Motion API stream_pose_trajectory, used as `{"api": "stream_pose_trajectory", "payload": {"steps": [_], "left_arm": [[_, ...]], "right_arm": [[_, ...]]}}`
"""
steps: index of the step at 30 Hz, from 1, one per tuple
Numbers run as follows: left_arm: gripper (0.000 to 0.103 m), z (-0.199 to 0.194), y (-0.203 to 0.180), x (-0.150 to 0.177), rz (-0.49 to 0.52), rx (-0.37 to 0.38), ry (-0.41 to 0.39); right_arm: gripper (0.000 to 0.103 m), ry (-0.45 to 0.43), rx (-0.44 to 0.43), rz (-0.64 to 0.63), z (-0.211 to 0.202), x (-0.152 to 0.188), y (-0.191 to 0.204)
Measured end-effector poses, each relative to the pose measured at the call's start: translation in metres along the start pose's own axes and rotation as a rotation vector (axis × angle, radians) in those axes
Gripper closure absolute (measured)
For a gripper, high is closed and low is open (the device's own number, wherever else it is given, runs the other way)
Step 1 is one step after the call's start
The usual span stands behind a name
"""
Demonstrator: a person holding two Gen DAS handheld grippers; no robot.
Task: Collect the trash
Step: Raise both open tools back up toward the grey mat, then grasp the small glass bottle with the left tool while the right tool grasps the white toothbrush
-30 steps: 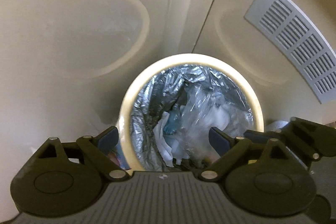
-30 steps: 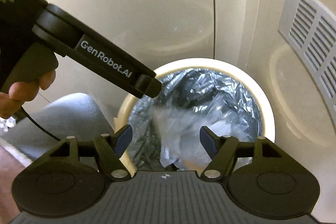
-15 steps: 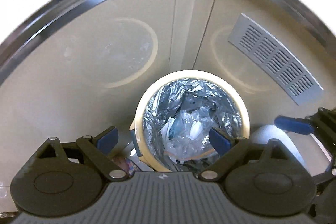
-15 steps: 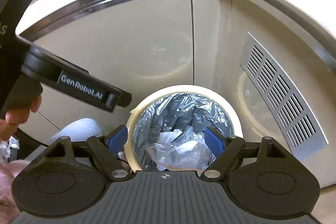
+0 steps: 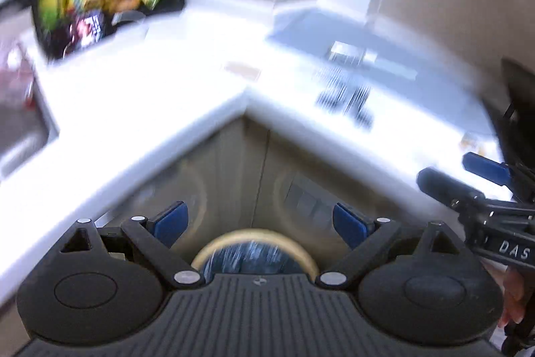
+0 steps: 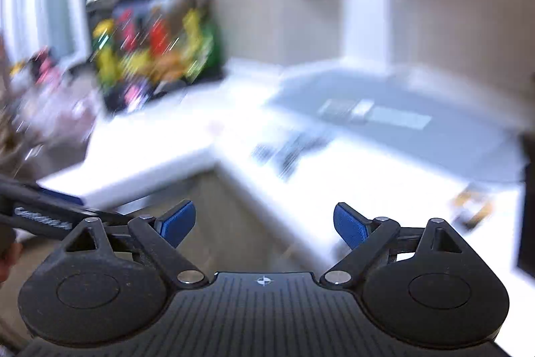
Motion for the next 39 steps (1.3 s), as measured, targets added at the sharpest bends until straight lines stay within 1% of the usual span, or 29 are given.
{"api": "stream_pose_trajectory", "payload": {"steps": [2,4,6,10,17,21,24,27,29,31,33,35,38,39], "left_arm": [[0.007,-0.001,-0.014,-0.026,0.013,0.002,-0.043],[0.000,0.003,-0.032,-0.052,0.015,-0.001,-0.075],[0.000,0.009,-0.046,-0.075,-0.003,-0.024,-0.106],[0.000,0.031,-0.079,-0.116,0.003,-0.032,-0.104],[0.000,0.090,-0.110,-0.158,-0.020,-0.049,-0.079],[0.000,0.131,-0.120,-0.173,-0.051,-0.063,-0.032],[0.000,0.166,-0.125,-0.182,-0.101,-0.073,0.022],[0.000,0.200,-0.126,-0.193,-0.151,-0.106,0.067],[0.000,0.223,-0.127,-0.202,-0.202,-0.097,0.120],[0.000,0.246,-0.126,-0.213,-0.286,-0.086,0.166],[0.000,0.268,-0.126,-0.226,-0.332,-0.094,0.197],[0.000,0.288,-0.125,-0.236,-0.344,-0.142,0.220],[0.000,0.309,-0.129,-0.245,-0.335,-0.161,0.245],[0.000,0.314,-0.132,-0.245,-0.318,-0.160,0.251]], "right_arm": [[0.009,-0.056,0.057,0.013,0.005,-0.015,-0.023],[0.009,-0.082,0.105,0.046,0.010,-0.028,-0.046],[0.009,-0.094,0.144,0.089,0.014,-0.038,-0.068],[0.009,-0.111,0.199,0.157,0.025,-0.041,-0.103],[0.007,-0.117,0.227,0.214,0.048,-0.045,-0.136],[0.006,-0.103,0.256,0.249,0.070,-0.047,-0.154],[0.006,-0.088,0.264,0.287,0.082,-0.042,-0.166],[0.006,-0.079,0.273,0.301,0.091,-0.038,-0.173],[0.006,-0.072,0.282,0.307,0.097,-0.036,-0.177],[0.006,-0.068,0.290,0.317,0.101,-0.034,-0.181],[0.006,-0.068,0.292,0.328,0.103,-0.035,-0.184],[0.006,-0.070,0.292,0.334,0.104,-0.035,-0.187],[0.006,-0.073,0.299,0.327,0.106,-0.035,-0.191],[0.006,-0.072,0.305,0.326,0.107,-0.036,-0.194]]}}
Point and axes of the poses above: each gripper's, at about its wrist camera, not at the fingertips, and z roughly the way its jaws point, y to its left, x to its underside, the point moved 9 cm from there along z, roughly the way its jaws point
